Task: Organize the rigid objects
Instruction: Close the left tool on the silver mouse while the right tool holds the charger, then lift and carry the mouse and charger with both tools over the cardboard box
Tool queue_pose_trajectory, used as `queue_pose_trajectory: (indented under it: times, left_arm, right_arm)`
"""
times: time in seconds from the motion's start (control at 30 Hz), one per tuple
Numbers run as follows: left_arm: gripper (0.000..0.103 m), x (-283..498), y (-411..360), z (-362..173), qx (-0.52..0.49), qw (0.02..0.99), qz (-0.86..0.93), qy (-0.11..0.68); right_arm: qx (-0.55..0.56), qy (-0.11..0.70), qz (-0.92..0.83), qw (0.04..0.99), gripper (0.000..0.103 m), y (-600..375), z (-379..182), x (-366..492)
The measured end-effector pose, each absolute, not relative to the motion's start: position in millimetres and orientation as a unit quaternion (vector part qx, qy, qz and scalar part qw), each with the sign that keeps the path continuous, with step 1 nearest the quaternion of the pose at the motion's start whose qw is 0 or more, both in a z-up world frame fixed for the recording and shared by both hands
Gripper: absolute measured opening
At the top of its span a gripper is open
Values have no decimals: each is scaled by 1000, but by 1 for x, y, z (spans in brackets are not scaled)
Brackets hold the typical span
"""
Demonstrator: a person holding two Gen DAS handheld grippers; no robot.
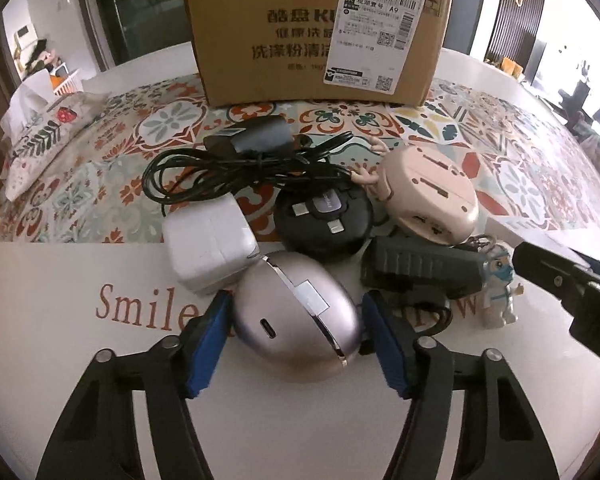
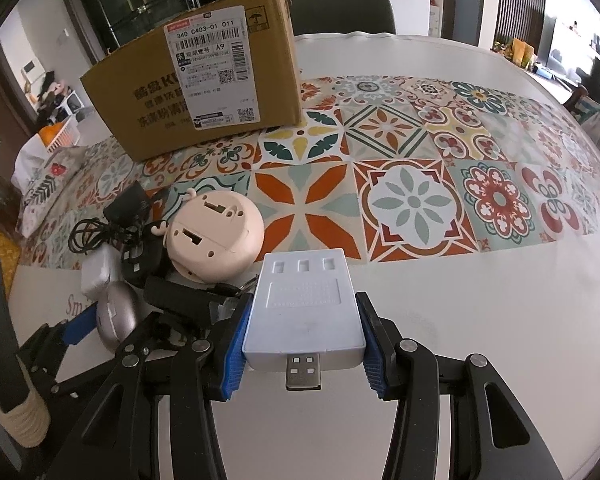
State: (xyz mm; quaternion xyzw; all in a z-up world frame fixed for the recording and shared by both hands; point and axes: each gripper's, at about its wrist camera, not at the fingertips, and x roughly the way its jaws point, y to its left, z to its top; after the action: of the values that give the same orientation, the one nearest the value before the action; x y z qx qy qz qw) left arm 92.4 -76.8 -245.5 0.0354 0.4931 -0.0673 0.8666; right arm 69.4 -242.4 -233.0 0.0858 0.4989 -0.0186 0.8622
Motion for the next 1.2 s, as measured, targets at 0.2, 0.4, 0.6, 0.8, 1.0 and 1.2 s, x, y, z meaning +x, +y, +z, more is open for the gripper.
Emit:
queue_pose_trajectory:
  times: [0.2,0.4,0.6,0.8,1.0,1.2]
  left_arm:
    - [58,90,-78,-243,42,864,-78,496]
    - [58,84,-76,-226,51,870,-85,483]
    - [58,81,-72,-198,64,882,-92,458]
    - [58,80,-63,-166,62,894,-98,433]
    - [57,81,-55,-138,58,907,-100,405]
    - [58,87,-47,-110,51,916,-100,386]
  right_arm:
    - [81,496,-17,865,49,-240,-230,67]
    - [83,489,-16,868,49,-240,-222,63]
    - [87,473,-10,877,49,-238,-204,61]
    - [84,448,-3,890,49,-233,-178,60]
    - [81,416,3,906,49,-225,-150,61]
    - [78,385,6,919,49,-219,-125,64]
